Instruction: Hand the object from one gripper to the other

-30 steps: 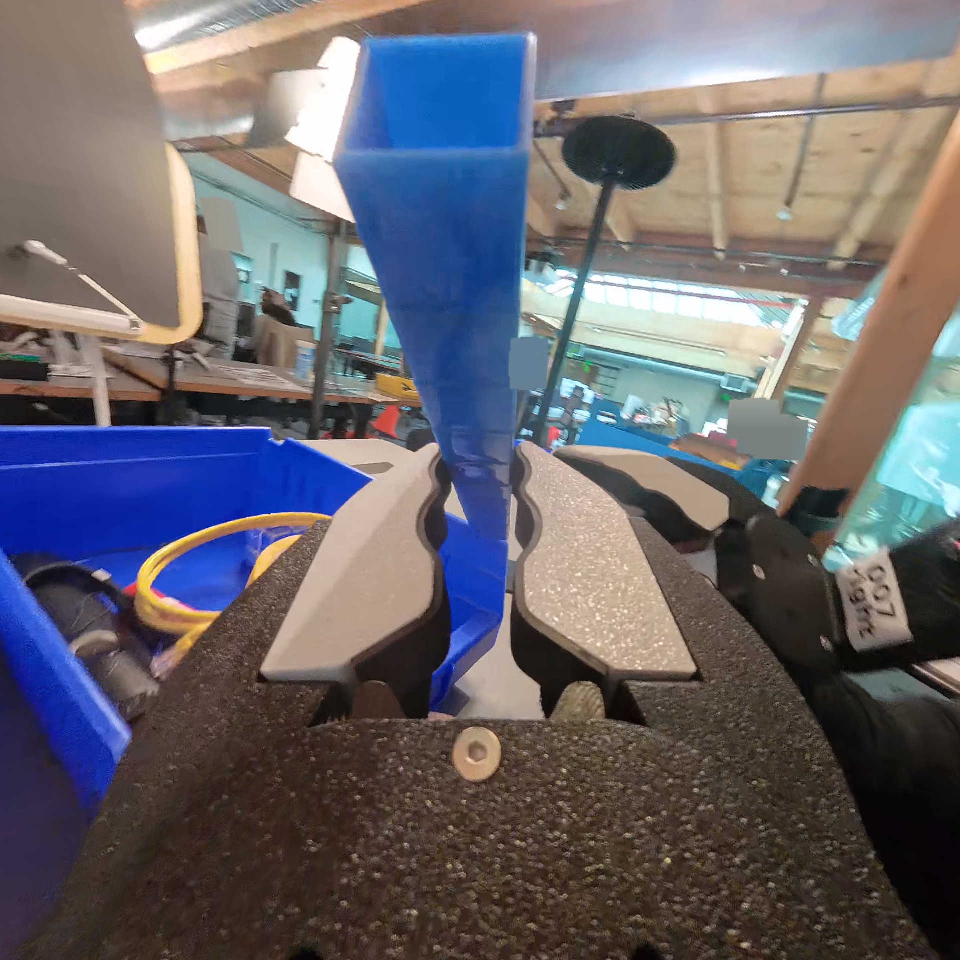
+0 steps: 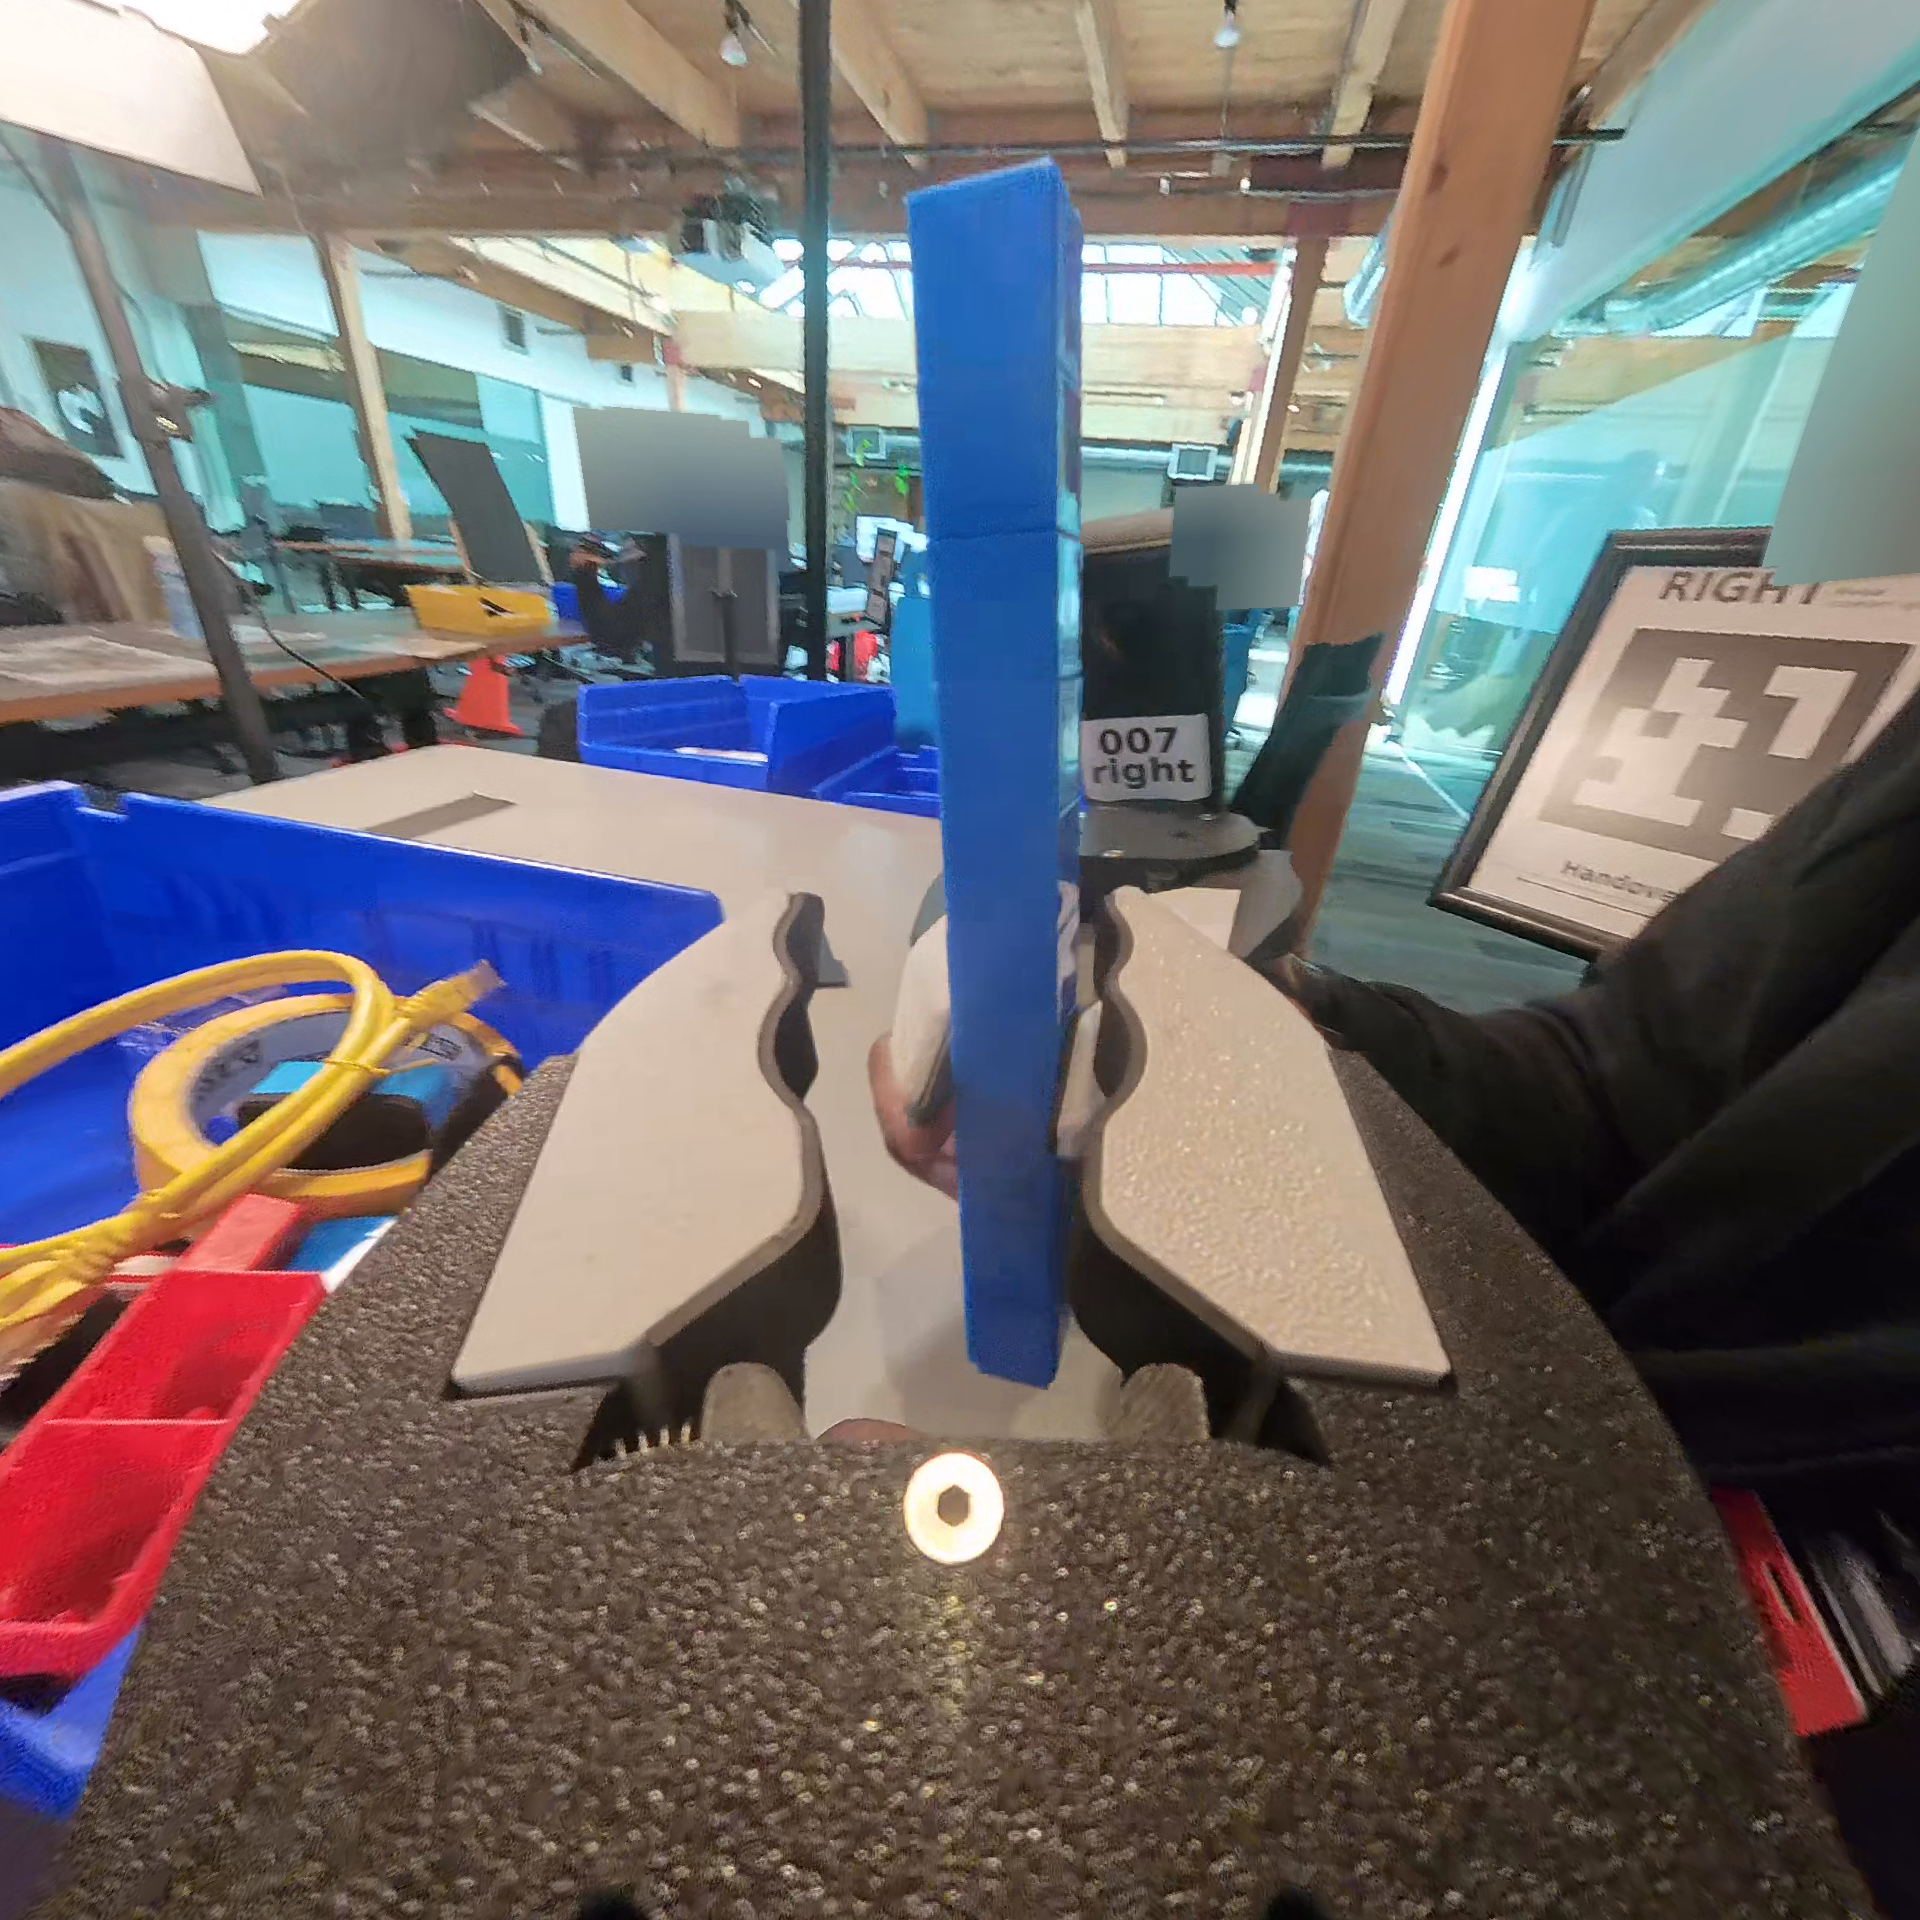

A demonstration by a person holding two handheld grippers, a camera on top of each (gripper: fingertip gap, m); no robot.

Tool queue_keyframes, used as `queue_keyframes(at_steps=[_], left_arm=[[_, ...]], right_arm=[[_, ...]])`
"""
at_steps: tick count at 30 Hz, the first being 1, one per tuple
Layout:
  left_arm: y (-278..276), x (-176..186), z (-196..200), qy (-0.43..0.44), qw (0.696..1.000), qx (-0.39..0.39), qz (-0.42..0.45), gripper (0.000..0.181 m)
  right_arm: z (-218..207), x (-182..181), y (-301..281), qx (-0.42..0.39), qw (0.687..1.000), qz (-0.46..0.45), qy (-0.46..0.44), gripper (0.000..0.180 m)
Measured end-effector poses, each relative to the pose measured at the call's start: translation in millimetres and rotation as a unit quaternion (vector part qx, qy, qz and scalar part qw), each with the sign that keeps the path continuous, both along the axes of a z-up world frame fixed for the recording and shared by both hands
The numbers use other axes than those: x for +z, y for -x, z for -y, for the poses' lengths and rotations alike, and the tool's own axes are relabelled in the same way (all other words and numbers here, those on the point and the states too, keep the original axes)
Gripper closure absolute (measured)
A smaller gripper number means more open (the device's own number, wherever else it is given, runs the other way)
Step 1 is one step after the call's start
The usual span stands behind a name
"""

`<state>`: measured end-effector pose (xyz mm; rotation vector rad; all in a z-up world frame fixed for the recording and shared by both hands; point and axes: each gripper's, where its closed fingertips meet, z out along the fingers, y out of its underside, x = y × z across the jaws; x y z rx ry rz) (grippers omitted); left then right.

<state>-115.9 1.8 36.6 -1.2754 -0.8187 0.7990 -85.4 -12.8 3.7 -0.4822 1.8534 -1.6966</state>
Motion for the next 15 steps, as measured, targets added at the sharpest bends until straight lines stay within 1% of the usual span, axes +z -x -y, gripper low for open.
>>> queue_keyframes(at_steps=[1, 2, 3, 6, 9, 12, 15], left_arm=[[0.1, -3.1, -4.8, 0.001, 1.0, -0.015, 0.007, 0.13], [-0.7, -6.6, -9.7, 0.009, 0.999, -0.029, 0.014, 0.138], [-1.9, -9.5, -13.3, 0.025, 0.999, -0.037, 0.013, 0.155], [0.8, -11.4, -7.6, 0.064, 0.998, -0.005, 0.012, 0.156], [1.9, -7.1, 9.1, 0.132, 0.988, 0.075, 0.006, 0.157], [-3.1, -9.7, 21.6, 0.24, 0.96, 0.142, 0.027, 0.157], [-9.3, -21.9, 29.4, 0.352, 0.916, 0.179, 0.069, 0.157]], right_arm=[[0.5, -4.2, -2.8, 0.004, 1.0, -0.009, -0.003, 0.158], [1.3, -8.2, -4.9, 0.007, 1.0, -0.018, -0.007, 0.158], [2.3, -11.6, -5.9, 0.007, 1.0, -0.026, -0.009, 0.158], [7.0, -13.1, 2.9, -0.027, 0.998, -0.052, -0.001, 0.154], [5.9, -6.2, 14.9, -0.062, 0.993, -0.096, 0.028, 0.145], [-0.5, 7.8, 24.7, -0.098, 0.98, -0.155, 0.076, 0.14], [-11.0, 23.0, 28.0, -0.126, 0.956, -0.228, 0.133, 0.136]])
